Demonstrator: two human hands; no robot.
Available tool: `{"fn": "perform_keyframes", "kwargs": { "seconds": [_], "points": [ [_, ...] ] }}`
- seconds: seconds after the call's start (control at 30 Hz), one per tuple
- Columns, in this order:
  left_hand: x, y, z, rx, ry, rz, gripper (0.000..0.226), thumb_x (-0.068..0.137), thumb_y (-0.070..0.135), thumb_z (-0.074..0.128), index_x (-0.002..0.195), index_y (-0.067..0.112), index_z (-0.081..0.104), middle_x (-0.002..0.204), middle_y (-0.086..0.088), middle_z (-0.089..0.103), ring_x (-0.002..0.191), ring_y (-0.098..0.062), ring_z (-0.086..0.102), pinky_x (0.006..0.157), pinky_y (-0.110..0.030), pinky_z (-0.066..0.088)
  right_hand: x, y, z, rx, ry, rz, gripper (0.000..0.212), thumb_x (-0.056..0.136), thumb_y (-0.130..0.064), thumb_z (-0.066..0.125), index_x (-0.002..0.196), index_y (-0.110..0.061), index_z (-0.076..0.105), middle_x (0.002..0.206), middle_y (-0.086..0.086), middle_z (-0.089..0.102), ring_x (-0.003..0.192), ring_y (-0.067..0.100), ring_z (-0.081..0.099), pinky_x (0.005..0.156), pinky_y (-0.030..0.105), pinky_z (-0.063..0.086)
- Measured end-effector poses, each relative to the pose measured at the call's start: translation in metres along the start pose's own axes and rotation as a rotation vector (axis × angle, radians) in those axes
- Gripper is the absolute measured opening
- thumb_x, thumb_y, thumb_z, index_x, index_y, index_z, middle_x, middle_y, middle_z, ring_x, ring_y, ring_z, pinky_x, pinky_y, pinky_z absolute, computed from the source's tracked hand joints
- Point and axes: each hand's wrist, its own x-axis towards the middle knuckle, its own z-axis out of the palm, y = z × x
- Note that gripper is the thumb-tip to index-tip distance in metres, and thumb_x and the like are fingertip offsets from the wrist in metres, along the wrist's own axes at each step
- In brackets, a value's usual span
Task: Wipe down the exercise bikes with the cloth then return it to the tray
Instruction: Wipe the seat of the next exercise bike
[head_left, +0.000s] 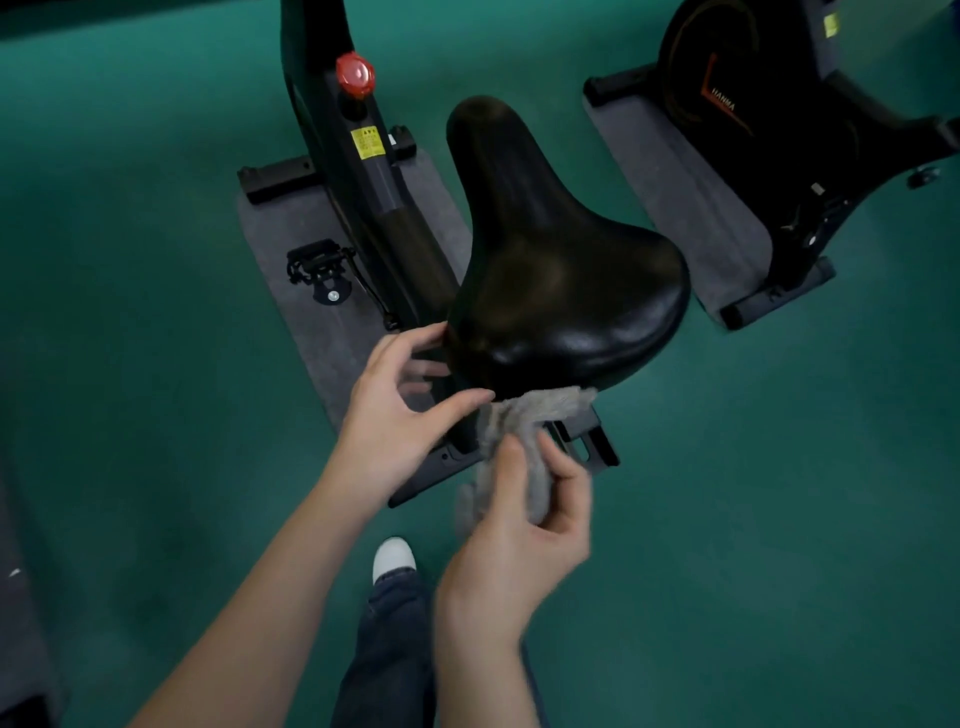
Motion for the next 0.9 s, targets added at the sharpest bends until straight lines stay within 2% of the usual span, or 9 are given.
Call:
{"fn": "perform_keyframes", "kwargs": {
  "seconds": [0.07, 0.13, 0.23, 0.33, 0.47, 0.63, 0.77, 0.9],
  "points": [
    [-0.001, 0.0, 0.001, 0.001, 0.006, -0.01, 0.056, 0.056, 0.054, 0.073, 0.108, 0.05, 0.053, 0.112, 0.015, 0.055, 0.092, 0.006, 0.058, 0.083, -0.013, 0.046, 0.017, -0.018, -0.01, -0.083, 0.007, -0.174, 0.018, 0.07, -0.028, 0.071, 0.088, -0.03, 0.072, 0.094, 0.017, 0.069, 0.088, 0.043, 0.064, 0.075, 0.069, 0.049],
    [-0.003, 0.001, 0.002, -0.004, 0.006, -0.019, 0.057, 0.056, 0.055, 0.073, 0.109, 0.052, 0.052, 0.11, 0.019, 0.054, 0.093, 0.005, 0.058, 0.085, -0.016, 0.047, 0.046, -0.037, -0.017, -0.152, 0.003, -0.356, 0.019, 0.078, -0.02, 0.068, 0.096, -0.025, 0.071, 0.099, 0.023, 0.066, 0.088, 0.047, 0.062, 0.072, 0.066, 0.049],
    [-0.005, 0.002, 0.002, -0.006, 0.012, -0.023, 0.056, 0.057, 0.054, 0.073, 0.109, 0.054, 0.052, 0.105, 0.028, 0.053, 0.093, 0.006, 0.058, 0.087, -0.022, 0.046, 0.086, -0.048, -0.006, -0.299, -0.063, -0.626, 0.018, 0.085, -0.005, 0.065, 0.102, -0.008, 0.07, 0.105, 0.017, 0.065, 0.099, 0.034, 0.063, 0.086, 0.05, 0.052],
    [-0.005, 0.002, 0.002, 0.007, 0.019, -0.026, 0.058, 0.056, 0.059, 0.072, 0.11, 0.054, 0.051, 0.103, 0.035, 0.052, 0.093, 0.008, 0.057, 0.088, -0.023, 0.045, 0.096, -0.041, 0.011, -0.417, -0.135, -0.744, 0.017, 0.083, 0.003, 0.065, 0.099, -0.001, 0.07, 0.103, 0.013, 0.065, 0.1, 0.027, 0.062, 0.092, 0.028, 0.048],
    [-0.004, 0.002, 0.002, 0.031, 0.024, -0.014, 0.058, 0.056, 0.059, 0.071, 0.111, 0.054, 0.051, 0.107, 0.03, 0.053, 0.093, 0.009, 0.057, 0.088, -0.024, 0.046, 0.085, -0.028, 0.006, -0.454, -0.21, -0.854, 0.02, 0.08, 0.005, 0.066, 0.097, -0.003, 0.071, 0.102, 0.008, 0.065, 0.097, 0.028, 0.061, 0.092, 0.023, 0.045],
    [-0.005, 0.01, -0.001, 0.099, -0.007, -0.029, 0.06, 0.059, 0.054, 0.07, 0.114, 0.049, 0.049, 0.107, 0.021, 0.052, 0.091, 0.012, 0.057, 0.086, -0.021, 0.048, 0.055, -0.028, 0.0, -0.461, -0.347, -0.795, 0.02, 0.077, 0.006, 0.069, 0.096, -0.001, 0.072, 0.102, 0.009, 0.066, 0.099, 0.026, 0.061, 0.091, 0.027, 0.048],
    [-0.006, 0.022, -0.008, 0.186, -0.054, -0.091, 0.064, 0.072, 0.032, 0.077, 0.13, 0.025, 0.052, 0.117, 0.012, 0.051, 0.1, 0.003, 0.057, 0.091, -0.025, 0.048, 0.057, -0.056, -0.011, -0.322, -0.403, -0.5, 0.019, 0.08, 0.003, 0.068, 0.097, -0.005, 0.072, 0.101, 0.005, 0.068, 0.101, 0.016, 0.064, 0.091, 0.032, 0.051],
    [-0.013, 0.046, -0.016, 0.323, -0.076, -0.074, 0.055, 0.078, 0.03, 0.074, 0.128, 0.026, 0.053, 0.118, 0.012, 0.05, 0.101, 0.005, 0.055, 0.093, -0.026, 0.045, 0.078, -0.089, -0.036, -0.306, -0.421, -0.29, 0.021, 0.082, -0.001, 0.069, 0.095, -0.017, 0.072, 0.099, 0.005, 0.07, 0.098, 0.022, 0.066, 0.089, 0.048, 0.052]
  ]
}}
